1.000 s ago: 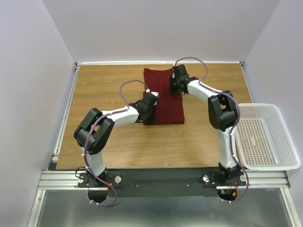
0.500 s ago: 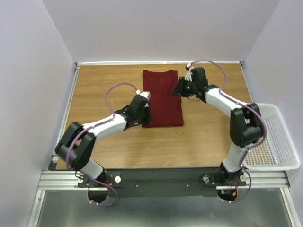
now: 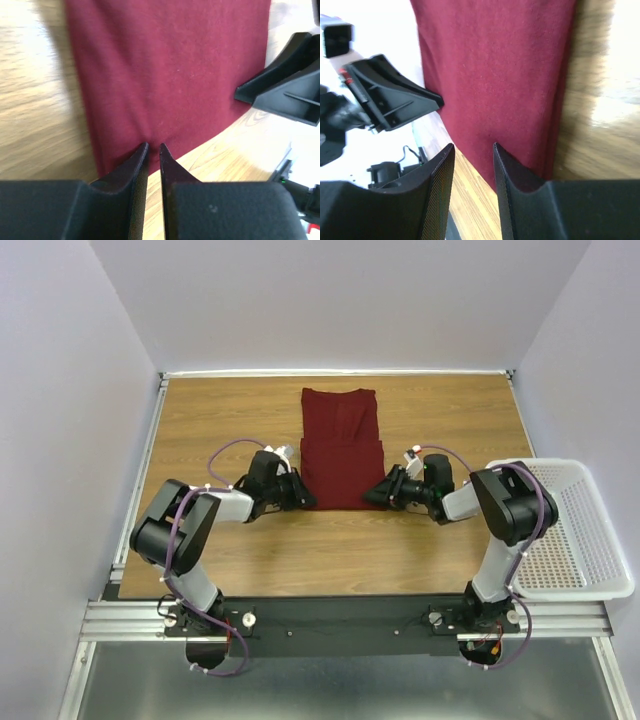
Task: Fold and stack the t-shirts
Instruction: Fold the tshirt
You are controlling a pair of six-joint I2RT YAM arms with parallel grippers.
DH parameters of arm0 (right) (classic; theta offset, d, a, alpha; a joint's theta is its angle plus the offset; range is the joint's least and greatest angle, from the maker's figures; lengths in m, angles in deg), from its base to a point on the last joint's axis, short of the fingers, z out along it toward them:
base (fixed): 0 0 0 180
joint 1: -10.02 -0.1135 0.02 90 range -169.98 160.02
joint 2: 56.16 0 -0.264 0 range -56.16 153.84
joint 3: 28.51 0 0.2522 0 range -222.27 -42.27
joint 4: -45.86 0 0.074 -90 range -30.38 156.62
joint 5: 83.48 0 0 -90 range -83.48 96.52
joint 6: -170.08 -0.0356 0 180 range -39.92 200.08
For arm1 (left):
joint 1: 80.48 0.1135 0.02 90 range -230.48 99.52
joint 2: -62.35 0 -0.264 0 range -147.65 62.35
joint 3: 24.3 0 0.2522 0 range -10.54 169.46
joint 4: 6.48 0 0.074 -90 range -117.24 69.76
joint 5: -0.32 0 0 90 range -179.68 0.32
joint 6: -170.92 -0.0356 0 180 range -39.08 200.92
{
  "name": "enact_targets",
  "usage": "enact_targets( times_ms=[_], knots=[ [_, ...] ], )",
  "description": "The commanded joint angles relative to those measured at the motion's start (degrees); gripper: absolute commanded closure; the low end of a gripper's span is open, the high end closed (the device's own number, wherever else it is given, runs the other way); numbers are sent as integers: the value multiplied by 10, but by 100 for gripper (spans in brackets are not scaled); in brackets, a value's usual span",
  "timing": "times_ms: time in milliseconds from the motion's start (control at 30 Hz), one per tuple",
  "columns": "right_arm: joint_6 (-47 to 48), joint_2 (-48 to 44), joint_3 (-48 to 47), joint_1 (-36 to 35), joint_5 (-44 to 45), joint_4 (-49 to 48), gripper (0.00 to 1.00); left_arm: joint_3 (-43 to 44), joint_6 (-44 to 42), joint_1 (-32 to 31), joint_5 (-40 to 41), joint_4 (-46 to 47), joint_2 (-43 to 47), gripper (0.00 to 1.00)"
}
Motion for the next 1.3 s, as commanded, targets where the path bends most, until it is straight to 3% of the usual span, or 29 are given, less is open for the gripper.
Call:
enact_targets(
  times_ms=[0, 133, 367, 533, 700, 967, 1267],
  knots=[
    [-41, 47, 43, 29, -36, -110, 55, -41, 30, 28, -49, 30, 5, 78],
    [-45, 45, 54, 43, -42, -114, 55, -69, 40, 47, -28, 23, 45, 78],
    [-50, -40, 21, 30, -104, -111, 48, -87, 26, 52, -7, 14, 142, 78],
    [-78, -36, -42, -44, -98, -114, 45, -58, 32, 50, -22, 37, 143, 77],
    [-132, 55, -87, -112, -83, -187, 44, -28, 43, 41, -40, 39, 82, 77],
    [-158, 211, -68, -120, -47, -258, 45, -39, 47, 42, -14, 38, 76, 78],
    [-178, 71, -89, -86, -51, -245, 45, 12, 26, 43, 9, 13, 80, 78]
  ],
)
